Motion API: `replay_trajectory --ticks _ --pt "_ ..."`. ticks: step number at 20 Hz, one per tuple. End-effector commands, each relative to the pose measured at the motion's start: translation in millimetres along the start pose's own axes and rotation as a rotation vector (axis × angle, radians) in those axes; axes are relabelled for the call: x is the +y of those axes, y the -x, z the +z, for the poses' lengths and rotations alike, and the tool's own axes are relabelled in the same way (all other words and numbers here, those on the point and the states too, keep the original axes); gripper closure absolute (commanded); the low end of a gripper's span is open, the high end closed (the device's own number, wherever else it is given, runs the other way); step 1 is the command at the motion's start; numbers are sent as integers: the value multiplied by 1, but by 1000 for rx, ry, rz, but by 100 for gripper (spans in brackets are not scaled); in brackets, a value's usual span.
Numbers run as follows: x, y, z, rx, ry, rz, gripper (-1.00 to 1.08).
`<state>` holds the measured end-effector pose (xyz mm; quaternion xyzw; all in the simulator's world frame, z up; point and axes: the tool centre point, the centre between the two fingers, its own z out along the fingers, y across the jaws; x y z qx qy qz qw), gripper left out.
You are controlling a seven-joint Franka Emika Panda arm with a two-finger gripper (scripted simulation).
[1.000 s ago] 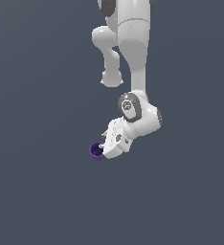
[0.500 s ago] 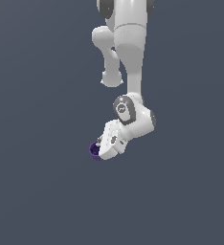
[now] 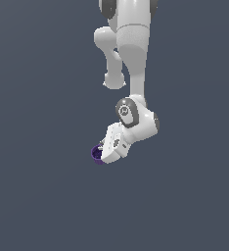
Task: Pick up the object and move it to a goal position.
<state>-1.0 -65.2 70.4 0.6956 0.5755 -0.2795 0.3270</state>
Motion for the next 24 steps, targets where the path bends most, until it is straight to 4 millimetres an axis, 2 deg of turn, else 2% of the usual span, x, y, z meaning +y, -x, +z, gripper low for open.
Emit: replay_trajectory --ticks 1,6,11,15,24 --pt "-1 3 -1 0 0 1 108" --pt "-6 16 -4 0 0 1 108" --pt "-16 39 -10 1 0 1 108" --pt "-27 65 -16 1 0 1 108" --pt "-56 138 -34 2 -1 0 108"
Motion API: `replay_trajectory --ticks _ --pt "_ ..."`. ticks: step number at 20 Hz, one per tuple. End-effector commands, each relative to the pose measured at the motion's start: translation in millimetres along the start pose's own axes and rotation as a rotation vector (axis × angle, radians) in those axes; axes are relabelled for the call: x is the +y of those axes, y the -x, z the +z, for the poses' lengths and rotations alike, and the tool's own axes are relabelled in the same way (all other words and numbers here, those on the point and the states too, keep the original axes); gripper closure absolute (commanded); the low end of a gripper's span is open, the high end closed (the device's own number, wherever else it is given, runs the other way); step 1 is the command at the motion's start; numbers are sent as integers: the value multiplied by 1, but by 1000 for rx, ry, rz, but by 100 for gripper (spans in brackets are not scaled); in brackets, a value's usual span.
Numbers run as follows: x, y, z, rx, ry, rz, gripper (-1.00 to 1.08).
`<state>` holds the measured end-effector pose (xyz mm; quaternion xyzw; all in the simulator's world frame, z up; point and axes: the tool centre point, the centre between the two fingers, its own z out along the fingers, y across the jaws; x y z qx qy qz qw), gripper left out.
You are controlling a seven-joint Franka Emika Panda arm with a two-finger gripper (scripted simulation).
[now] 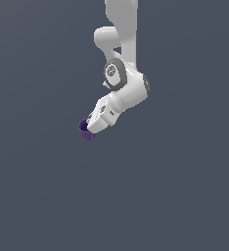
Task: Pick up the object and move it to a goal position.
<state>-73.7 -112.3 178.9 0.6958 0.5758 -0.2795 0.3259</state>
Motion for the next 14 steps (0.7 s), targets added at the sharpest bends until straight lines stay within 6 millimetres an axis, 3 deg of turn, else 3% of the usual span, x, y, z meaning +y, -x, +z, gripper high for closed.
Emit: replay_trajectory --ticks 1,14 --pt "-8 21 -6 1 1 1 108" --pt "-47 126 -32 1 1 1 108"
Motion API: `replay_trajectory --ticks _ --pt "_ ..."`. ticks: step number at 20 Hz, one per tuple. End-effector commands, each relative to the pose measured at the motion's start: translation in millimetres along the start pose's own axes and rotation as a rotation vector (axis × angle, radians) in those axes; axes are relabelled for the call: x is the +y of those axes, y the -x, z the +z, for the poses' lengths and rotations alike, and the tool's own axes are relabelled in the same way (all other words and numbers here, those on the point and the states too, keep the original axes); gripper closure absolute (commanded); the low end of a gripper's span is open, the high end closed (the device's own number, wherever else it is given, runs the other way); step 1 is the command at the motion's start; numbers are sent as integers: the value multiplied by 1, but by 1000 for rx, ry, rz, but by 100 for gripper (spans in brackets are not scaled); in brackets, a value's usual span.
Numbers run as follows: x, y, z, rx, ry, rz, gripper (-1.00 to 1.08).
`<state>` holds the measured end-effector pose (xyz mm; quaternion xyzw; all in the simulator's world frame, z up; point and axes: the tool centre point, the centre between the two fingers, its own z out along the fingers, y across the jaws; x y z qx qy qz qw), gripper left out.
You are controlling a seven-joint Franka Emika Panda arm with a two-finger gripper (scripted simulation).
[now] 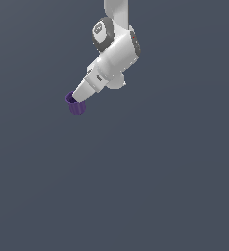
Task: Pick up the object and move it to a goal position.
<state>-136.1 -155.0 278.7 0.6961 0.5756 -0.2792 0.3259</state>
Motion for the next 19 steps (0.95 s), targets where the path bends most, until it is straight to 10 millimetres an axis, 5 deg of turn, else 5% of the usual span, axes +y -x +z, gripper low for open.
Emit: replay_trajectory --ticks 1,10,19 --pt "-6 18 -5 0 1 0 108" --pt "-19 60 -16 -2 1 1 108" --pt "-20 67 -18 -2 1 1 108"
